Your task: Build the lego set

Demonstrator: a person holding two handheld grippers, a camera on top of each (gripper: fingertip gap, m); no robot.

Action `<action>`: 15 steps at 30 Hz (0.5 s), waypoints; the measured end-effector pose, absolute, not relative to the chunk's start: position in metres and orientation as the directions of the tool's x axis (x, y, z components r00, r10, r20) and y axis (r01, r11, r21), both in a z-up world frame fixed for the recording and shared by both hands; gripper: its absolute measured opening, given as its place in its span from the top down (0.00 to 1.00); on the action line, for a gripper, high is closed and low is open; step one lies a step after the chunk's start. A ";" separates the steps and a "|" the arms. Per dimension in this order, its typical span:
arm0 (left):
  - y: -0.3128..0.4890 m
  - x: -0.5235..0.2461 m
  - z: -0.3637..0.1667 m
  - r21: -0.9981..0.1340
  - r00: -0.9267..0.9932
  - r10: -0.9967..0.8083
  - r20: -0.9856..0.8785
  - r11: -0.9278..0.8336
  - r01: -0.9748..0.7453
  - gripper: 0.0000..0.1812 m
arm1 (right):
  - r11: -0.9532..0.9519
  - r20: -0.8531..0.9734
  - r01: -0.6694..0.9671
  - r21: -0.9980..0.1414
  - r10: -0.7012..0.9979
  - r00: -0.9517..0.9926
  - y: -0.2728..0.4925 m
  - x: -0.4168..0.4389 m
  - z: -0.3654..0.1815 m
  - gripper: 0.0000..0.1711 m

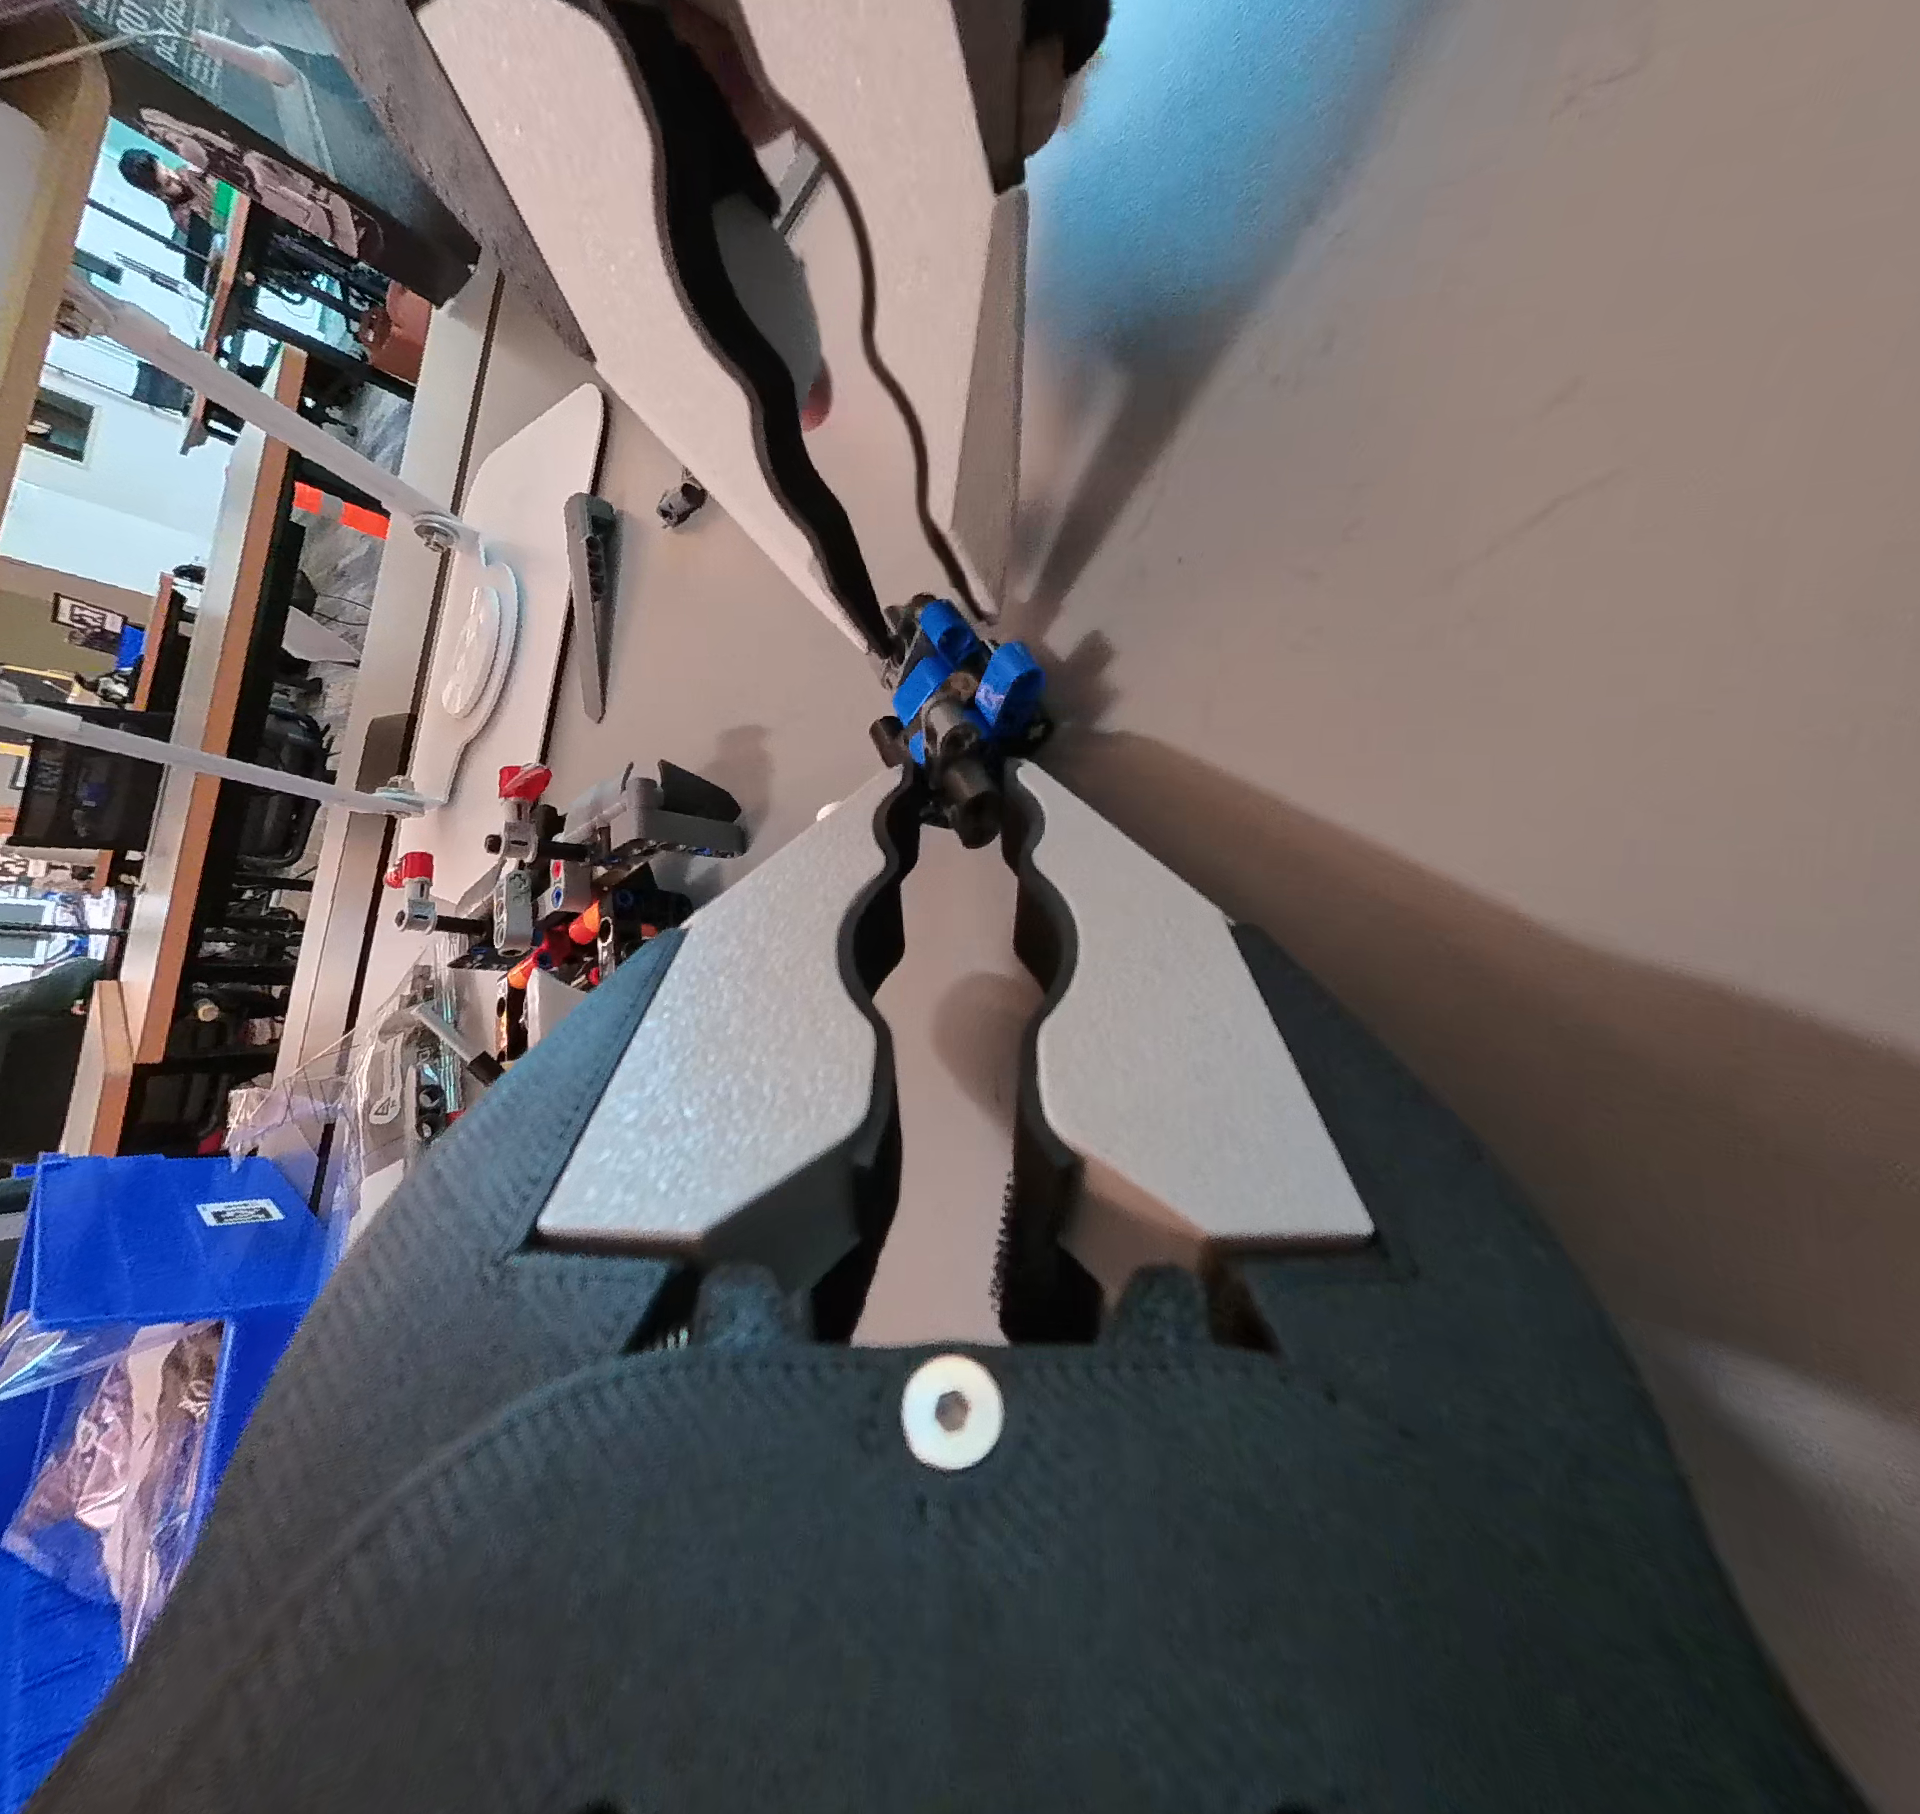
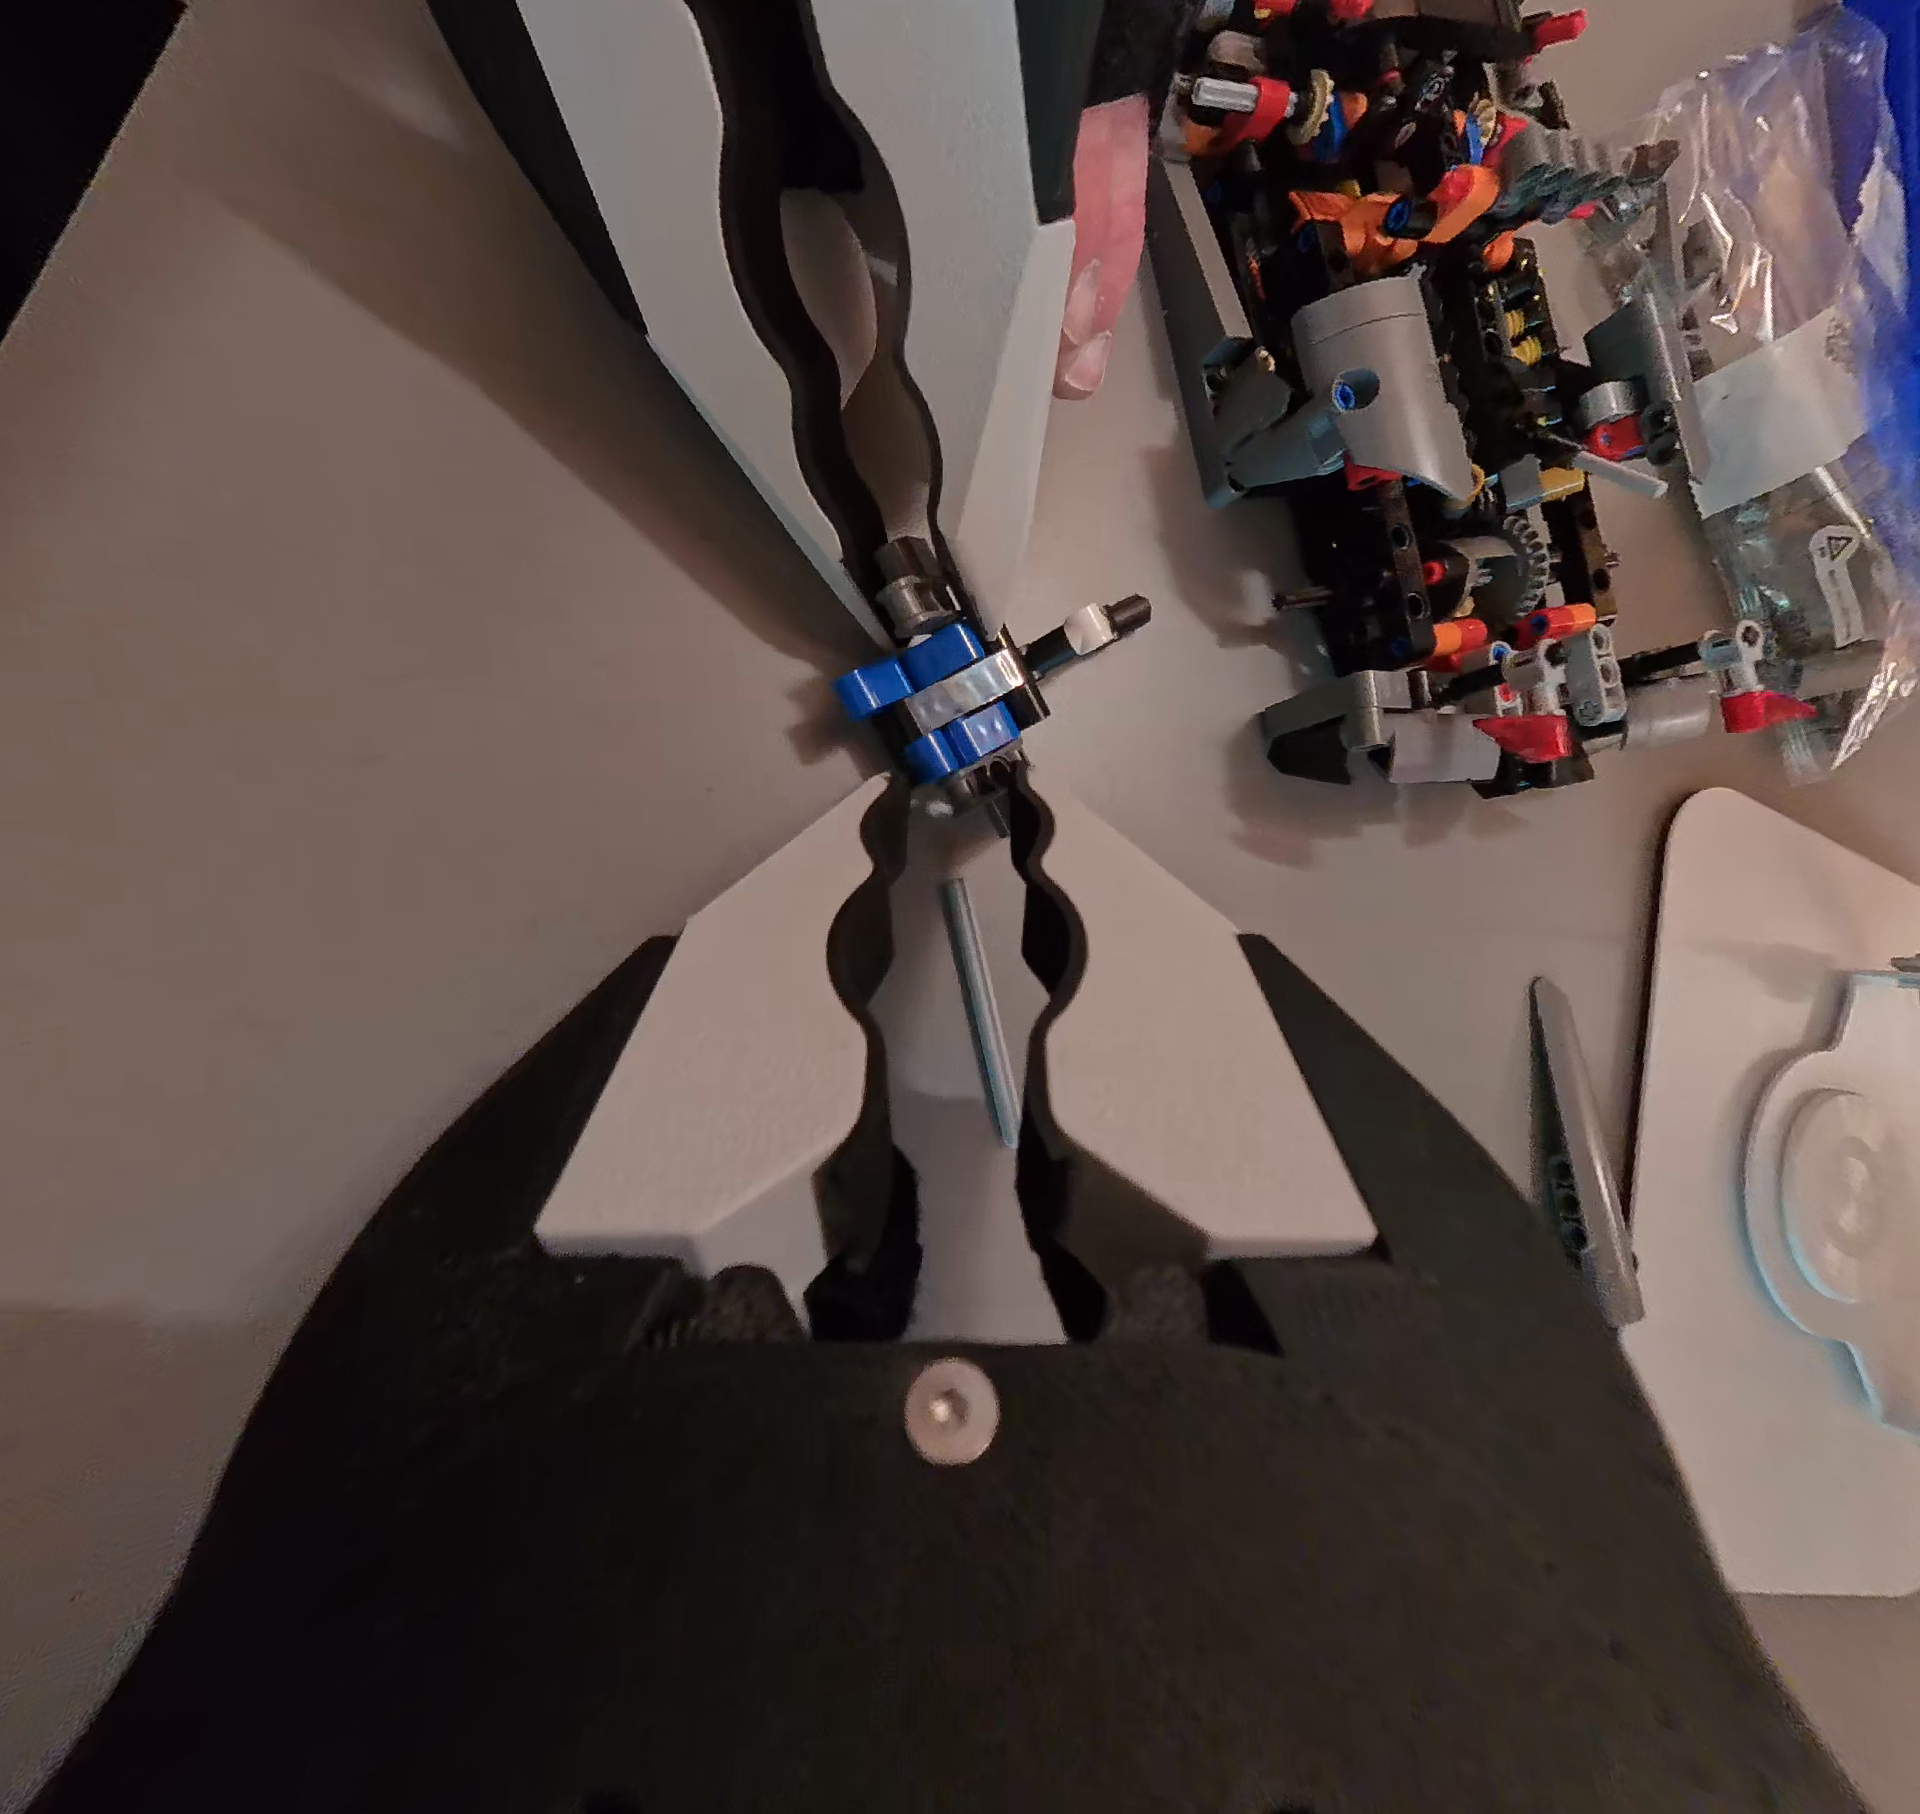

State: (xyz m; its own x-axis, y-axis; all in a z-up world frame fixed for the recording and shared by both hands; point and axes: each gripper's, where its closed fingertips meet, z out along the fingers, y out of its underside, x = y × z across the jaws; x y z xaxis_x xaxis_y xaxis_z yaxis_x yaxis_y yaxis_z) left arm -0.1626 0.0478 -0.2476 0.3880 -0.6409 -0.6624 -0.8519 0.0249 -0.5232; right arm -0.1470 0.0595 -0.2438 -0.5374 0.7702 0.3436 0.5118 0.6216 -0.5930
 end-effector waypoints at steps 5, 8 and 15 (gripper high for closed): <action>0.046 -0.163 -0.249 -0.534 0.399 -0.646 -0.650 0.015 -0.845 0.91 | 0.655 0.384 0.503 -0.563 0.747 -0.542 0.060 -0.147 -0.244 0.93; 0.046 -0.165 -0.247 -0.534 0.410 -0.637 -0.653 0.003 -0.845 0.89 | 0.654 0.383 0.513 -0.556 0.749 -0.541 0.061 -0.146 -0.244 0.95; 0.037 -0.162 -0.240 -0.603 0.500 -0.630 -0.595 -0.062 -0.795 0.79 | 0.646 0.379 0.530 -0.548 0.758 -0.532 0.060 -0.148 -0.245 0.95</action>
